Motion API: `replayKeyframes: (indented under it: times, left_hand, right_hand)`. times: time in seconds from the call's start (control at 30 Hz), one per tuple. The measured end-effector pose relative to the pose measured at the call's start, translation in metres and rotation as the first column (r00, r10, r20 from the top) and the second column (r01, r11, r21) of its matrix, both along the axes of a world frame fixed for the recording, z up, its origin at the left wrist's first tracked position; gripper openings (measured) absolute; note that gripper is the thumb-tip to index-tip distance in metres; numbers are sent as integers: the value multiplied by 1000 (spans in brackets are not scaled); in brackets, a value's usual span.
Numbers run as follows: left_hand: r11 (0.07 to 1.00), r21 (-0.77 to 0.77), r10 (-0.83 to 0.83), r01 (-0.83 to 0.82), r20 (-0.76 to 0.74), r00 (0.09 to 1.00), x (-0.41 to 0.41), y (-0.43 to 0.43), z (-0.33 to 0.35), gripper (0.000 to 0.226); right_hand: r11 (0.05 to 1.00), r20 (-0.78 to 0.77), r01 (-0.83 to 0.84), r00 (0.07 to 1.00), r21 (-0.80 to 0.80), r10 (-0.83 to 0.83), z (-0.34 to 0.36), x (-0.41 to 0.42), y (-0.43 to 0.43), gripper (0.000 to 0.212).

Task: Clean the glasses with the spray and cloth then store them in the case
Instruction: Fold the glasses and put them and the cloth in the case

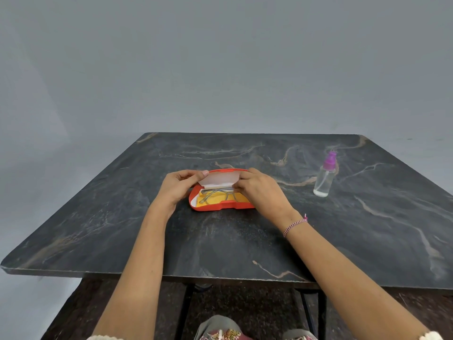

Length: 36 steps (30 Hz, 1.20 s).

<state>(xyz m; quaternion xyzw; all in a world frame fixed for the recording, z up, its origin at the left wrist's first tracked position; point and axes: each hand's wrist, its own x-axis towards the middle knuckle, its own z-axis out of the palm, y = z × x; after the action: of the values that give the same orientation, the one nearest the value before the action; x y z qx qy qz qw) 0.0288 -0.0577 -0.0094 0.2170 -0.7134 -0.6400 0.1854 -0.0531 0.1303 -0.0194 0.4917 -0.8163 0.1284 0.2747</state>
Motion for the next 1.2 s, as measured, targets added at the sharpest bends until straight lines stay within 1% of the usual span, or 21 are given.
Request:
replayKeyframes:
  times: [0.13, 0.27, 0.4, 0.47, 0.5, 0.53, 0.6, 0.67, 0.7, 0.73, 0.77, 0.83, 0.87, 0.93, 1.03, 1.1, 1.2]
  left_hand:
    - [1000, -4, 5, -5, 6, 1000, 0, 1, 0, 23]
    - [1000, 4, 0, 0, -4, 1000, 1, 2, 0, 18]
    - [1000, 13, -2, 2, -10, 1000, 3, 2, 0, 22]
    - [1000, 16, -8, 8, -8, 1000, 4, 3, 1, 20]
    - [1000, 14, -13, 13, -9, 1000, 5, 4, 2, 17]
    - [1000, 7, -17, 17, -9, 1000, 5, 4, 2, 15]
    - [1000, 1, -23, 23, -6, 1000, 6, 5, 2, 16]
    - [999, -7, -32, 32, -4, 999, 6, 4, 2, 20]
    - [999, -16, -38, 38, -2, 999, 7, 4, 2, 19]
    - [998, -29, -48, 48, -1, 999, 8, 4, 2, 19]
    - [997, -47, -65, 65, -3, 998, 9, 3, 1, 19]
    - [989, -96, -117, 117, 2, 993, 13, 2, 0, 21]
    - [981, -127, -143, 144, 14, 990, 15, 1, -2, 22]
    - [965, -187, -179, 183, 36, 983, 20, 0, -3, 25]
    - [948, -240, -206, 208, 33, 978, 25, 1, -4, 31]
    - [934, -279, -224, 225, 36, 974, 27, 2, -5, 36]
    - [907, -348, -233, 237, 54, 971, 28, 3, -7, 40]
  right_hand:
    - [999, -14, -1, 1000, 36, 2, 2, 3, -1, 14]
    - [992, -7, 48, 999, 113, -47, 0, 2, -2, 11]
    - [972, 2, 30, 999, 232, -32, 3, 3, -1, 24]
    - [973, 14, 2, 1000, 232, -6, 7, 7, 0, 27]
    - [986, 0, -29, 1000, 166, 30, 10, 9, 2, 26]
    - [996, -13, -57, 998, 68, 58, 11, 12, 5, 25]
    - [977, -39, -93, 995, -192, 87, 15, 12, 13, 26]
    - [909, 40, -81, 994, -408, 107, 22, 12, 24, 27]
    - [879, 102, -53, 988, -474, 114, 25, 10, 29, 25]
    - [872, 176, -1, 979, -489, 100, 25, 7, 35, 25]
    - [890, 250, 52, 966, -453, 71, 23, 3, 39, 28]
    - [941, 381, 109, 924, -319, 22, 15, -2, 44, 37]
    - [959, 438, 104, 899, -263, 22, 11, -3, 46, 40]
    - [978, 515, 61, 856, -199, 52, 6, -2, 46, 40]
    - [981, 575, 41, 814, -192, 78, 6, 1, 45, 36]
    - [976, 585, 51, 807, -211, 84, 6, 2, 45, 33]
    - [983, 589, 46, 805, -178, 69, 5, 2, 44, 37]
